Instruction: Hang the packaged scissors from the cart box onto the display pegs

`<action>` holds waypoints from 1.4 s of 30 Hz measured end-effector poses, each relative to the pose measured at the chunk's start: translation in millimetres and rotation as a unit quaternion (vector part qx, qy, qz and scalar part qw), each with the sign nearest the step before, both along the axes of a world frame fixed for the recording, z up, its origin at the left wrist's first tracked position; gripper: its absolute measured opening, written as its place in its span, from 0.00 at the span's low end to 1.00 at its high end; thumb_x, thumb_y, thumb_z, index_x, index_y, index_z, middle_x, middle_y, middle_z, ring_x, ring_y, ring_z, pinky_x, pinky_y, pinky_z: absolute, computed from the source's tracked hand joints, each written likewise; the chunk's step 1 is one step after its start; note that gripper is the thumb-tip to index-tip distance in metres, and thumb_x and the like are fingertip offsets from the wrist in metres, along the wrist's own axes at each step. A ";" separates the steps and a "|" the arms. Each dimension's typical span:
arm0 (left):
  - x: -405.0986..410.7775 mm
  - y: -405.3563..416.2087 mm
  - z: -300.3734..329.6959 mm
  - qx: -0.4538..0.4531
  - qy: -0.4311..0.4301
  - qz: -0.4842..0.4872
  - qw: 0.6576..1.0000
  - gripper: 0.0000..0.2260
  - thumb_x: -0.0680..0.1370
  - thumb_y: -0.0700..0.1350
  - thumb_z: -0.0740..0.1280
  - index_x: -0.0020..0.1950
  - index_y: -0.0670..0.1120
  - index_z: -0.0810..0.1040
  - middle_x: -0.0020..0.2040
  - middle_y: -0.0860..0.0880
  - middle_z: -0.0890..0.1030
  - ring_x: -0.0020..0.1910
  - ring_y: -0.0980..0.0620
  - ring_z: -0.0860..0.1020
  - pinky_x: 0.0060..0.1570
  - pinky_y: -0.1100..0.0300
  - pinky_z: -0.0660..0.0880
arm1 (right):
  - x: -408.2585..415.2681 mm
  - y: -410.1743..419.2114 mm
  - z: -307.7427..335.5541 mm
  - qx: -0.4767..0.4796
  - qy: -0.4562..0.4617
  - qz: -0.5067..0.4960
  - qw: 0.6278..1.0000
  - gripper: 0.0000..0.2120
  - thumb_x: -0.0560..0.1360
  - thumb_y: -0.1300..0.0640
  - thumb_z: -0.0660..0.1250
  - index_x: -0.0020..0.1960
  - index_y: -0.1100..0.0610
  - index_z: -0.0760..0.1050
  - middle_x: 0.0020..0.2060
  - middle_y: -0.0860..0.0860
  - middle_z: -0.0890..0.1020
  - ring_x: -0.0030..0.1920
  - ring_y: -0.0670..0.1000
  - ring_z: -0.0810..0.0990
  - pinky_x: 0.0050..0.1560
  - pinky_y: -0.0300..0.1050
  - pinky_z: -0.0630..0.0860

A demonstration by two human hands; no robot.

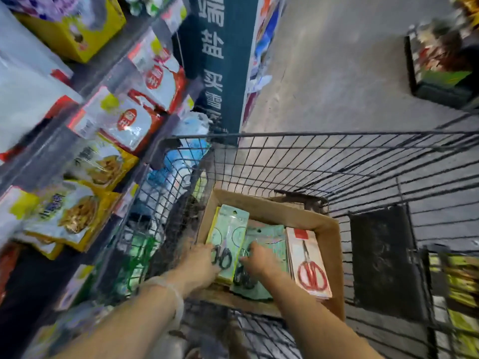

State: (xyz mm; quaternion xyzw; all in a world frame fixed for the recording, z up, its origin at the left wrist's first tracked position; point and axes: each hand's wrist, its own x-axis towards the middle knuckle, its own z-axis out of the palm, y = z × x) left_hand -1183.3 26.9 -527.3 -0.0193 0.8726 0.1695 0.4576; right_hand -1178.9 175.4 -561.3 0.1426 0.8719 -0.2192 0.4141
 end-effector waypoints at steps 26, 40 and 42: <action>-24.1 22.4 -91.1 -0.019 -0.037 0.125 0.991 0.25 0.80 0.48 0.61 0.75 0.48 0.58 0.73 0.45 0.65 0.70 0.44 0.67 0.66 0.53 0.67 | -28.0 -18.4 -106.4 -0.055 -0.016 -0.272 0.960 0.32 0.67 0.49 0.75 0.62 0.60 0.62 0.58 0.57 0.77 0.57 0.58 0.78 0.51 0.48 0.74; -20.4 26.9 -84.2 -0.013 -0.081 0.183 0.980 0.26 0.79 0.46 0.63 0.74 0.44 0.59 0.68 0.43 0.72 0.65 0.43 0.72 0.64 0.51 0.70 | -0.7 8.8 -90.0 -0.108 -0.017 -0.258 0.960 0.16 0.75 0.53 0.67 0.33 0.51 0.63 0.33 0.48 0.72 0.40 0.51 0.72 0.40 0.40 0.68; -19.0 28.0 -81.1 -0.017 -0.085 0.171 0.981 0.28 0.79 0.47 0.62 0.76 0.45 0.54 0.72 0.43 0.67 0.68 0.43 0.69 0.65 0.53 0.69 | -0.2 13.8 -83.8 -0.101 0.003 -0.261 0.960 0.12 0.75 0.55 0.67 0.37 0.53 0.66 0.38 0.51 0.74 0.42 0.50 0.72 0.42 0.41 0.68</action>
